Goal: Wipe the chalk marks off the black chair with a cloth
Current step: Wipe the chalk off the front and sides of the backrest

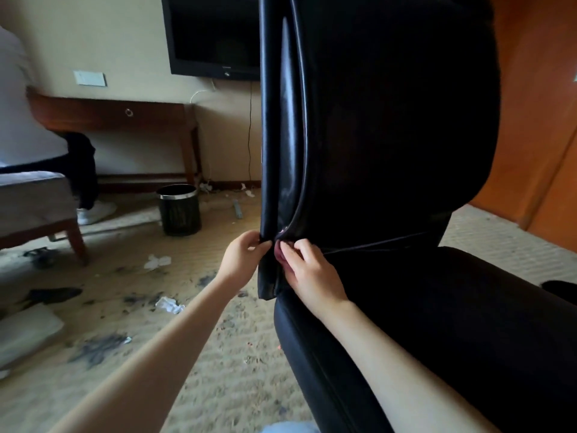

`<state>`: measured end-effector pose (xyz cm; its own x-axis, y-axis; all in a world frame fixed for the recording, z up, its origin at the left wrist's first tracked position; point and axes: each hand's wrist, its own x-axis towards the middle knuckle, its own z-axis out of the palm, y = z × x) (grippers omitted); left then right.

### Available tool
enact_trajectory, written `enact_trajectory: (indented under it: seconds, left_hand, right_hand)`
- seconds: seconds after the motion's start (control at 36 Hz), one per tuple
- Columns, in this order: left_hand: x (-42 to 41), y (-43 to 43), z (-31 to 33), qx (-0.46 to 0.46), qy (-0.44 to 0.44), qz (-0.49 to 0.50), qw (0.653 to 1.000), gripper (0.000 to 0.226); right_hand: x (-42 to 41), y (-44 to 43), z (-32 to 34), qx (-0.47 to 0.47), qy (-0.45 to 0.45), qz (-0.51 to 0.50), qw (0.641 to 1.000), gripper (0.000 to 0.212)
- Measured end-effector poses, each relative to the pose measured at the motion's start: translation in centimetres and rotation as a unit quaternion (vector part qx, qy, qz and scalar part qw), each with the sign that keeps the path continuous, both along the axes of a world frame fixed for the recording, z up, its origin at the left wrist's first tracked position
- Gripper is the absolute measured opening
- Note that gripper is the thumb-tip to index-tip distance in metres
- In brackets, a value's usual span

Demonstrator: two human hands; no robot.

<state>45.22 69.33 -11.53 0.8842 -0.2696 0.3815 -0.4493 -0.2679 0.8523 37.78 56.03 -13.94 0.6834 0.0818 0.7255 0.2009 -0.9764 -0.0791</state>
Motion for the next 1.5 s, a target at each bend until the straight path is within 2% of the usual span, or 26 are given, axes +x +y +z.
enact_trajectory:
  seconds: [0.11,0.22,0.31,0.36,0.42,0.47,0.5,0.56,0.72,0.81,0.92,1.0,1.06,1.11,1.17,1.22,1.31,1.39,1.5]
  left_hand:
    - [0.7,-0.7,-1.0,-0.040,-0.008,0.001,0.999,0.008]
    - [1.1,-1.5,-1.7,-0.067,-0.012,0.009,0.998,0.005]
    - [1.3,-1.9,-1.9,-0.073,-0.007,0.006,0.997,0.009]
    - [1.4,-2.2,-1.9,-0.068,-0.016,0.017,0.997,0.012]
    - [1.4,-2.4,-2.0,-0.065,-0.026,0.024,0.997,0.015]
    - [1.6,-2.4,-2.1,-0.068,-0.024,0.026,0.997,0.017]
    - [1.7,-2.4,-2.2,-0.072,-0.021,0.027,0.997,0.018]
    - [1.7,-2.4,-2.2,-0.076,-0.016,0.029,0.997,0.017]
    - [1.8,-2.5,-2.1,-0.048,-0.025,0.033,0.998,0.007]
    - [1.8,-2.7,-2.1,-0.034,-0.044,0.054,0.997,0.009]
    - [1.5,-2.9,-2.1,-0.042,-0.042,0.059,0.996,0.006]
    - [1.5,-2.8,-2.0,-0.039,-0.038,0.048,0.997,0.004]
    - [1.6,-2.7,-1.8,-0.037,-0.032,0.044,0.998,0.004]
    - [1.5,-2.7,-1.7,-0.038,-0.022,0.042,0.998,0.005]
    - [1.4,-2.6,-1.6,-0.038,-0.015,0.038,0.998,0.005]
    - [1.4,-2.6,-1.5,-0.034,-0.003,0.033,0.999,0.006]
    - [1.5,-2.6,-1.5,-0.035,0.003,0.034,0.999,0.008]
    - [1.3,-2.5,-1.4,-0.024,-0.008,0.041,0.999,0.006]
    - [1.0,-2.7,-1.5,-0.011,-0.041,0.067,0.997,0.005]
  right_hand:
    - [0.9,-0.9,-0.6,-0.074,0.036,-0.002,0.997,0.051]
    - [0.7,-2.1,-0.4,-0.183,0.126,0.011,0.975,0.037]
    - [1.2,-1.3,0.3,-0.221,0.180,-0.025,0.958,0.034]
    - [1.1,-1.4,0.7,-0.239,0.204,-0.011,0.949,0.031]
    - [0.6,-2.5,1.3,-0.254,0.167,0.036,0.952,0.028]
    - [0.2,-4.4,1.6,-0.213,0.041,0.071,0.974,0.028]
    - [0.0,-5.3,1.7,-0.198,-0.027,0.071,0.977,0.029]
    - [0.2,-6.1,2.1,-0.209,-0.099,0.059,0.971,0.030]
    - [2.1,-5.2,-0.1,-0.308,-0.109,-0.012,0.945,0.039]
    - [1.7,-7.1,-0.2,-0.351,-0.124,-0.033,0.928,0.042]
    - [0.1,-12.3,0.1,-0.371,-0.064,-0.090,0.922,0.047]
    - [-1.5,-16.3,0.1,-0.361,0.114,-0.228,0.897,0.062]
    - [-1.6,-17.0,-0.1,-0.309,0.167,-0.270,0.896,0.078]
    - [-1.1,-16.8,-0.4,-0.279,0.110,-0.232,0.925,0.076]
    - [-1.1,-15.6,-0.6,-0.249,0.020,-0.139,0.958,0.054]
    - [-0.9,-13.0,-0.4,-0.233,-0.049,-0.038,0.970,0.044]
    - [0.8,-7.8,0.2,-0.258,-0.100,0.040,0.960,0.040]
    - [2.6,-5.0,0.5,-0.296,-0.130,0.007,0.946,0.035]
    - [2.5,-7.0,0.7,-0.348,-0.158,-0.019,0.924,0.030]
